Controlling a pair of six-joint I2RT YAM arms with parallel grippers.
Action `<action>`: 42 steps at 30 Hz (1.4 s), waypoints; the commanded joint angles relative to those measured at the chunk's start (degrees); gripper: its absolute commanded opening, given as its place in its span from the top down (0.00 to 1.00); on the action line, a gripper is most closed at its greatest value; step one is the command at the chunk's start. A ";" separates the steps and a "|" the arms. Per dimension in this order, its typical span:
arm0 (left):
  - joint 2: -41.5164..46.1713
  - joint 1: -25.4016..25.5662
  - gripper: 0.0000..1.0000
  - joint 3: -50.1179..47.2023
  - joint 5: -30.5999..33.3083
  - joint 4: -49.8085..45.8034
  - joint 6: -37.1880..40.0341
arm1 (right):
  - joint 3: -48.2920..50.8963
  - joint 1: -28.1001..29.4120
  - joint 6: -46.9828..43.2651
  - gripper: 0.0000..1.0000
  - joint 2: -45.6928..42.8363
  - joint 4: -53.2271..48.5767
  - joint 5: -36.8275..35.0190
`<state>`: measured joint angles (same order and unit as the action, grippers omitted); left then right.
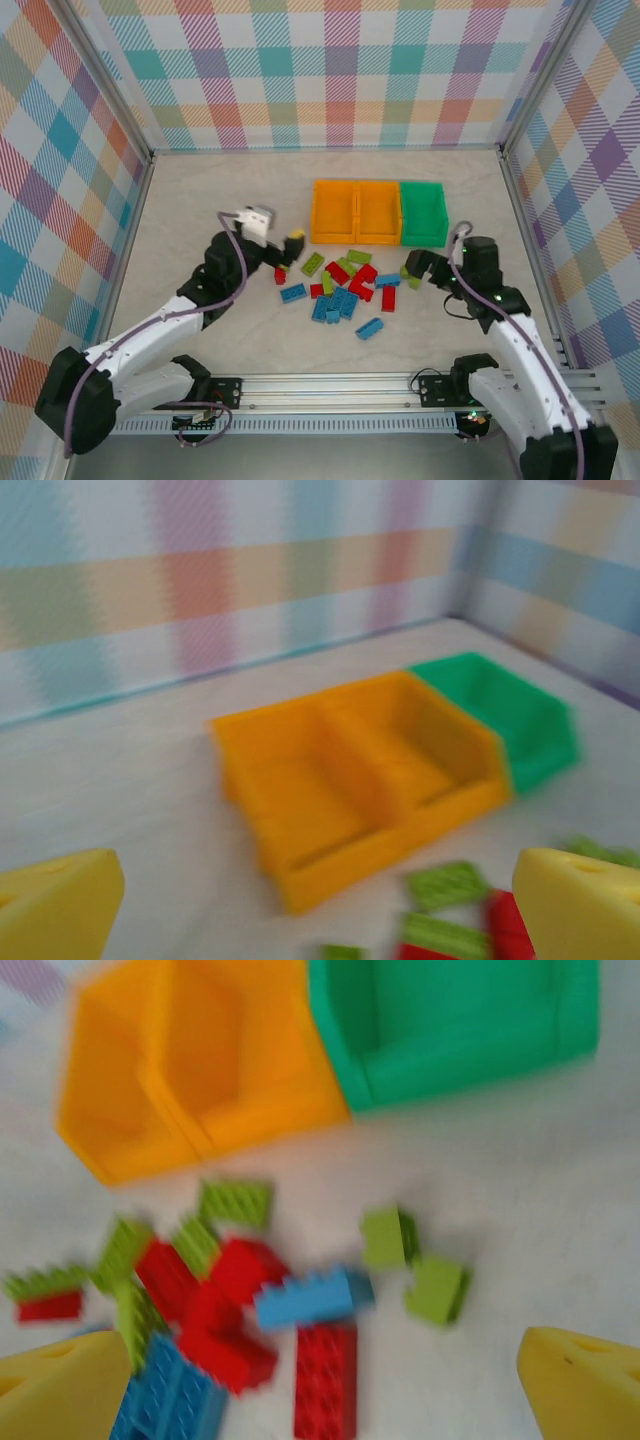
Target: Sort the legos into containers by color
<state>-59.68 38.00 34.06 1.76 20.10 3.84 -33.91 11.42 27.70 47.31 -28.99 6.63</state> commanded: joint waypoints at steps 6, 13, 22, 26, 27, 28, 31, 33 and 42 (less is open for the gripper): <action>1.32 19.94 0.00 -5.77 -11.68 -4.41 23.18 | -1.48 4.20 3.72 0.05 12.13 -4.70 -6.08; 3.27 20.54 0.00 -12.23 -10.71 2.36 21.26 | -4.54 4.40 3.77 0.25 22.73 -0.77 -10.28; 3.12 20.54 0.00 -13.94 -8.94 6.61 18.85 | -8.56 4.48 3.35 0.50 33.35 3.30 -11.99; 2.35 20.54 0.00 -13.94 -8.71 7.04 18.49 | -9.06 4.47 3.90 0.63 35.77 4.36 -11.17; 2.10 20.54 0.00 -13.85 -8.54 7.04 18.42 | -8.94 4.44 4.15 0.65 36.00 4.42 -11.25; 1.94 20.54 0.00 -13.85 -8.46 7.07 18.33 | -8.77 4.49 4.35 0.67 36.03 4.55 -11.37; 1.34 20.56 0.00 -13.74 -7.81 7.40 17.97 | -7.80 4.49 4.98 0.75 34.15 4.57 -12.52; 1.16 20.54 0.00 -13.89 -6.81 7.83 17.62 | -7.44 4.48 5.34 0.81 31.22 3.75 -13.74; -0.23 20.54 0.00 -11.57 11.02 5.54 10.00 | -18.27 5.62 -0.87 0.91 20.52 0.09 -20.30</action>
<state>-59.29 58.41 20.43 4.67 26.72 17.85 -47.90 16.97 30.57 67.29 -28.77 -10.11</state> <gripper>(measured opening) 0.997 0.245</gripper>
